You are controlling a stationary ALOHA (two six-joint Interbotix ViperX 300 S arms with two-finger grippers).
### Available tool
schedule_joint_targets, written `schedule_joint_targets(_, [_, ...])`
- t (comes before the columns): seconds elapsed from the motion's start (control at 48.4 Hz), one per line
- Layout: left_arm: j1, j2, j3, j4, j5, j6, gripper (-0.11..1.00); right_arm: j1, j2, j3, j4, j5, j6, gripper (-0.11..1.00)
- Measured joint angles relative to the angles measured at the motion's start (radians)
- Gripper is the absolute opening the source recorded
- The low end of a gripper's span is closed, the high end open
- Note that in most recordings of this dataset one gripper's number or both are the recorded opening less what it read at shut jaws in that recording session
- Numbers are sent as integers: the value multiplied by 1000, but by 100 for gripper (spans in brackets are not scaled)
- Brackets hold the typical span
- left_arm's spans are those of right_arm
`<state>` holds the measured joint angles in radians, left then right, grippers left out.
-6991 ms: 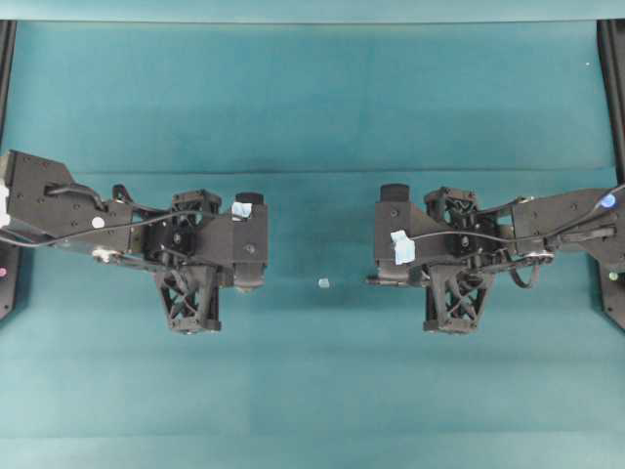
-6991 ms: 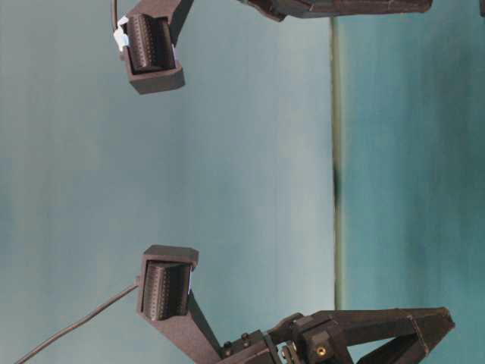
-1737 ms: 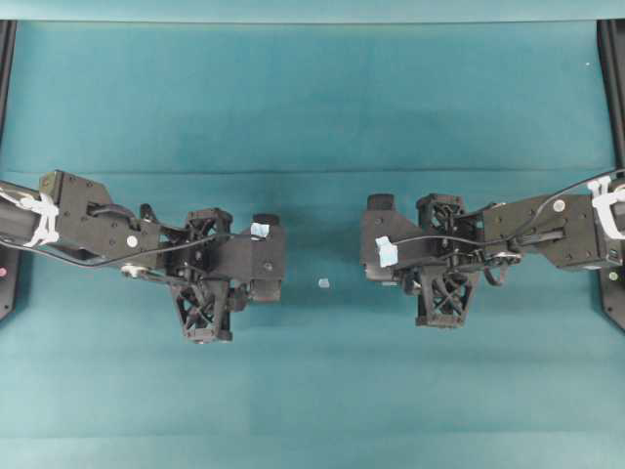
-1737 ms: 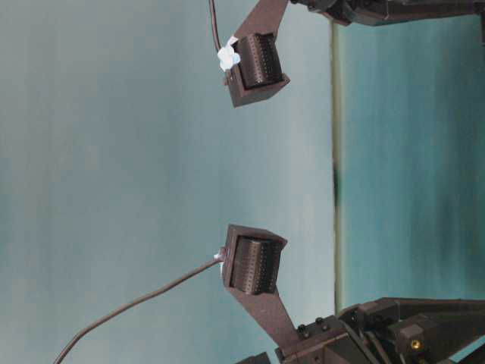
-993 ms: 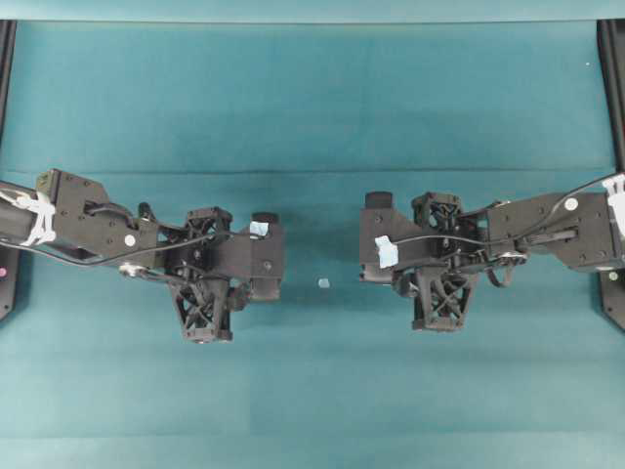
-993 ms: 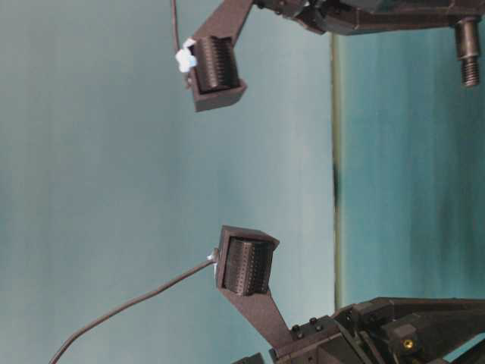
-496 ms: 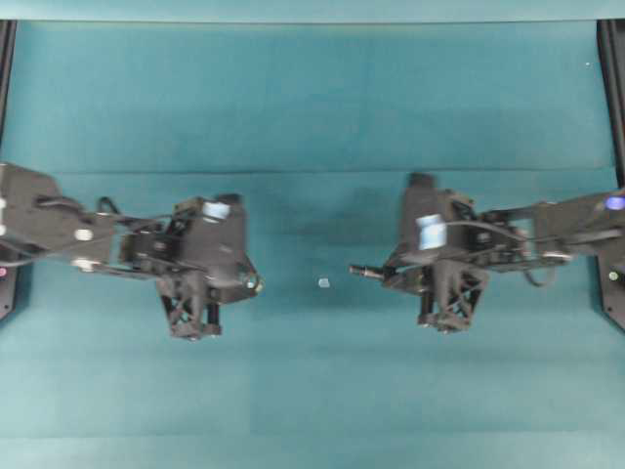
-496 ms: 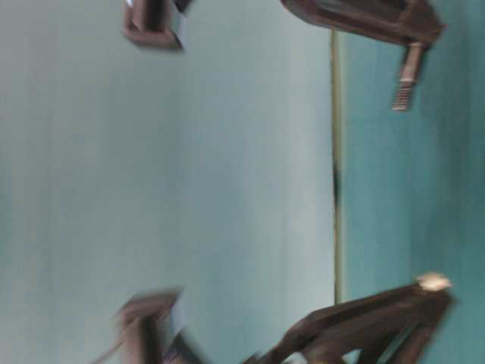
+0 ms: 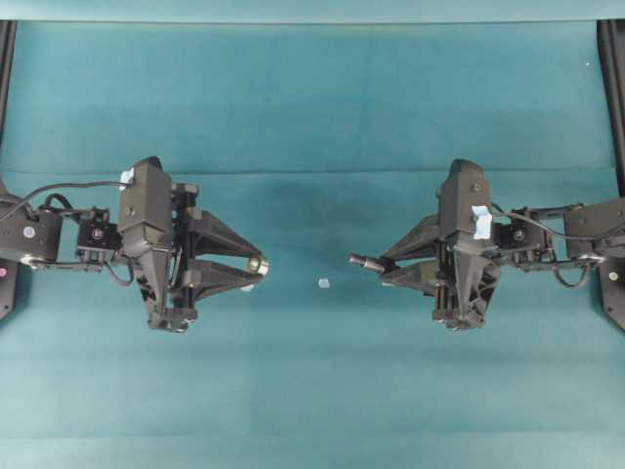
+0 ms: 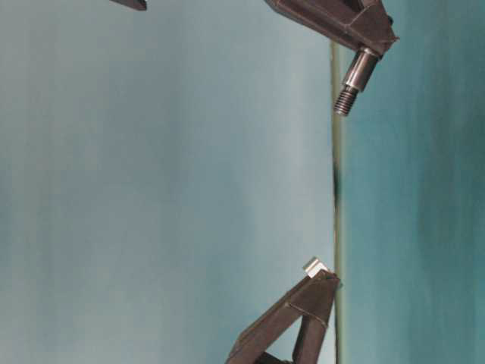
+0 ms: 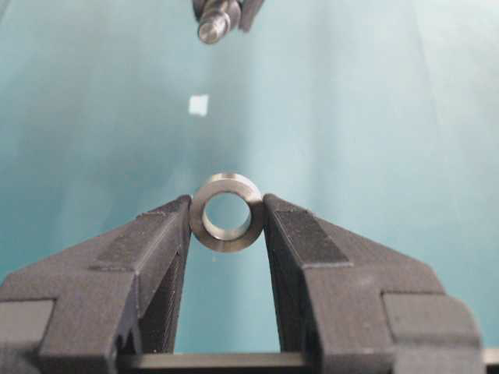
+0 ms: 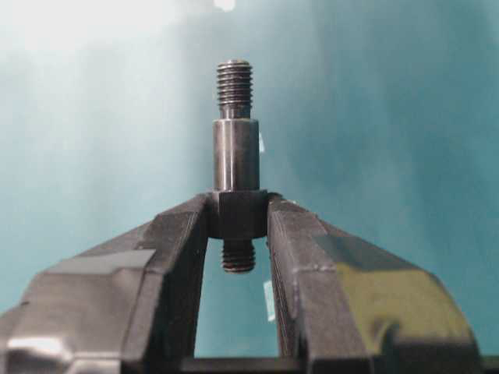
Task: Insert the washer onto the shaft with both hands.
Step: 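Lift both held parts and rotate them to face each other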
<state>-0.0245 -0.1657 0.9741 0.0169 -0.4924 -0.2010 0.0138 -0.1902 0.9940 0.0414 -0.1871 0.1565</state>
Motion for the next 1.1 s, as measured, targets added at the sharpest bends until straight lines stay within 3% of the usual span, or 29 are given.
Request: schedule_joint_targets(1.096, [0,132,-87,0,-57,3,36,28,153,-67,0,-150,0,0])
